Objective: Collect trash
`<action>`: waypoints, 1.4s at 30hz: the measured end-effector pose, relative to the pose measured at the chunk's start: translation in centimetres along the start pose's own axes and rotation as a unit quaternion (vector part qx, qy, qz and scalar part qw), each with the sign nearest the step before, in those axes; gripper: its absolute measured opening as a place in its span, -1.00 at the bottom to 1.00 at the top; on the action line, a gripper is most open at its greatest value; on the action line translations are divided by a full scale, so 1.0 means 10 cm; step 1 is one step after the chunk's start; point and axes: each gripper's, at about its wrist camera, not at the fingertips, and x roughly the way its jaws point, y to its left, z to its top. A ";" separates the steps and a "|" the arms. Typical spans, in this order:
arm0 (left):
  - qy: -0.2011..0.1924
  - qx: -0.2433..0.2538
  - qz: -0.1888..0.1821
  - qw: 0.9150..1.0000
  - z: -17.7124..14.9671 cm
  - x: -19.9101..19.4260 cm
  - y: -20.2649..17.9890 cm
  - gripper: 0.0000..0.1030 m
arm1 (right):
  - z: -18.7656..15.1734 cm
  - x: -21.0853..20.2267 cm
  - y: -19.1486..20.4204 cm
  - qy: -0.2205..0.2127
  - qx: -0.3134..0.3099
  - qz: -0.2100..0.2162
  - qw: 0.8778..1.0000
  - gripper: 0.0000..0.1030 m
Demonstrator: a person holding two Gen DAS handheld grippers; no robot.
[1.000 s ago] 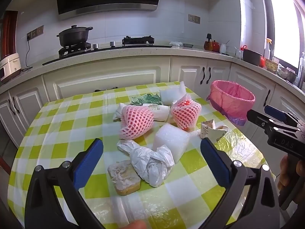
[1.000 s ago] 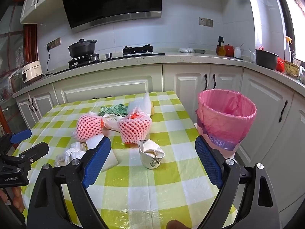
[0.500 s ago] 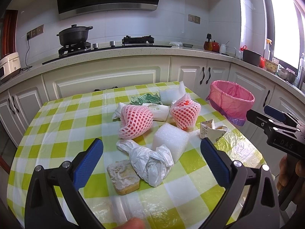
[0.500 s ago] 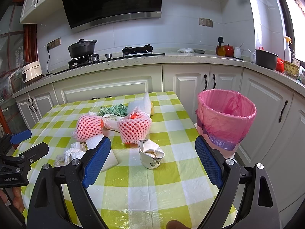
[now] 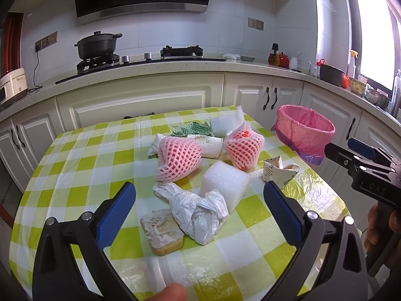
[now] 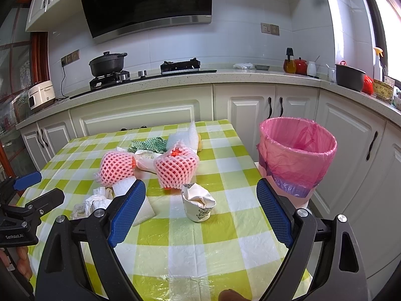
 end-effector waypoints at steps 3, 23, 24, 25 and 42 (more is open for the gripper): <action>0.000 0.000 0.000 1.000 0.00 0.01 0.00 0.92 | 0.00 0.00 0.00 0.000 0.000 0.000 1.000 0.64; -0.001 0.001 0.001 1.000 0.01 0.01 -0.01 0.92 | 0.02 0.01 0.00 0.000 0.001 0.000 1.000 0.64; -0.001 0.001 0.001 1.000 0.01 0.01 0.00 0.92 | 0.01 0.01 0.00 0.000 0.001 0.000 1.000 0.64; 0.000 0.001 0.000 1.000 0.01 0.00 0.00 0.92 | 0.02 0.01 0.00 0.000 0.001 0.000 1.000 0.64; 0.000 0.000 0.000 1.000 0.02 0.01 0.00 0.92 | 0.01 0.02 0.01 0.002 0.000 -0.001 1.000 0.64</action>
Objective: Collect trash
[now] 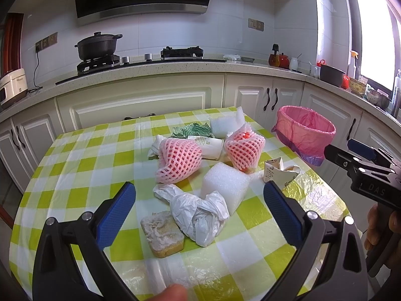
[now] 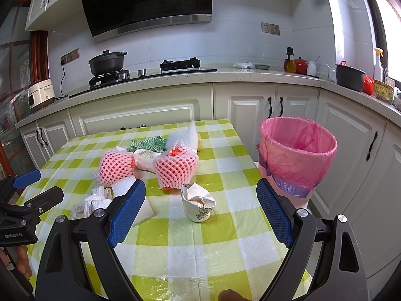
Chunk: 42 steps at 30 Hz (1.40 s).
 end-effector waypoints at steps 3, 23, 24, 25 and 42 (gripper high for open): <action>0.000 0.000 0.001 1.000 0.00 0.00 0.00 0.92 | 0.00 0.00 0.00 0.001 0.000 0.000 1.000 0.64; 0.050 -0.038 0.007 0.998 -0.16 0.31 0.24 0.91 | -0.12 0.66 -0.16 0.083 -0.006 -0.006 0.997 0.64; 0.057 -0.042 0.005 0.997 -0.18 0.35 0.26 0.91 | -0.13 0.71 -0.15 0.088 -0.008 -0.002 0.996 0.64; 0.062 -0.045 0.003 0.997 -0.19 0.38 0.27 0.90 | -0.14 0.77 -0.13 0.097 -0.014 0.000 0.995 0.64; 0.136 -0.044 -0.021 0.989 -0.24 1.04 0.17 0.57 | -0.20 1.39 -0.01 0.159 -0.041 0.007 0.986 0.50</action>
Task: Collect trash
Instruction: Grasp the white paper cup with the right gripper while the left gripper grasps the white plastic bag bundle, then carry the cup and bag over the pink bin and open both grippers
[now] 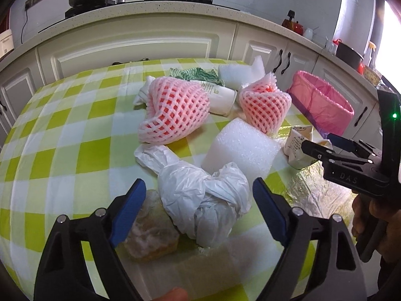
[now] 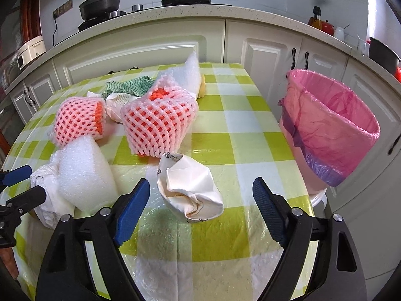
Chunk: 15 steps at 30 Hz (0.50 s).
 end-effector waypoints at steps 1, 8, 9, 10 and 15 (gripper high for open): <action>0.004 0.002 0.000 1.000 0.00 0.03 -0.01 0.54 | 0.00 0.03 0.01 0.003 -0.001 0.001 1.000 0.44; 0.019 0.016 0.009 1.000 0.00 0.14 -0.03 0.14 | -0.02 0.13 0.02 0.025 -0.005 0.017 1.000 -0.04; 0.019 0.017 0.008 1.000 0.00 0.13 -0.02 0.10 | -0.02 0.12 0.02 0.024 -0.004 0.020 0.999 -0.04; 0.017 0.017 0.008 1.000 0.01 0.12 -0.02 0.09 | -0.02 0.11 0.02 0.023 -0.004 0.022 1.000 -0.04; 0.003 0.014 0.004 1.000 0.03 -0.02 -0.02 0.05 | -0.04 0.01 0.00 0.014 0.003 0.029 0.999 -0.05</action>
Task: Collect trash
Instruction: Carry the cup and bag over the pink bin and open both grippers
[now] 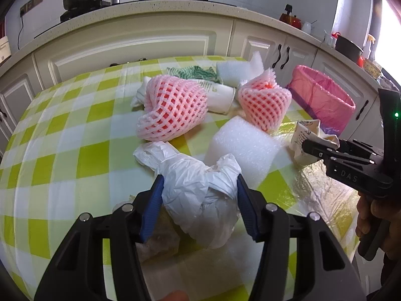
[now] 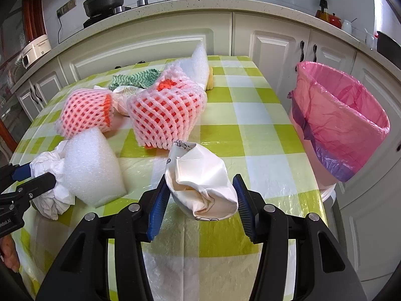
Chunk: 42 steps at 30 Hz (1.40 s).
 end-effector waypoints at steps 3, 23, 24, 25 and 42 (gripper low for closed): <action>-0.011 0.000 0.001 1.000 0.02 -0.14 -0.01 0.05 | 0.00 -0.10 -0.02 -0.007 0.003 0.004 1.000 -0.05; -0.090 0.018 0.009 0.996 0.39 -0.69 -0.36 0.06 | 0.22 -0.68 -0.47 -0.071 0.048 0.005 0.996 -0.04; -0.094 0.022 0.005 0.995 0.44 -0.69 -0.40 0.06 | 0.24 -0.70 -0.53 -0.074 0.051 0.003 0.996 -0.04; -0.100 0.029 0.001 0.995 0.50 -0.69 -0.46 0.06 | 0.28 -0.73 -0.60 -0.078 0.056 0.000 0.995 -0.04; -0.162 0.116 -0.153 0.968 2.07 -0.03 -2.02 0.11 | 1.02 -0.81 -2.16 -0.142 0.111 -0.072 0.981 -0.04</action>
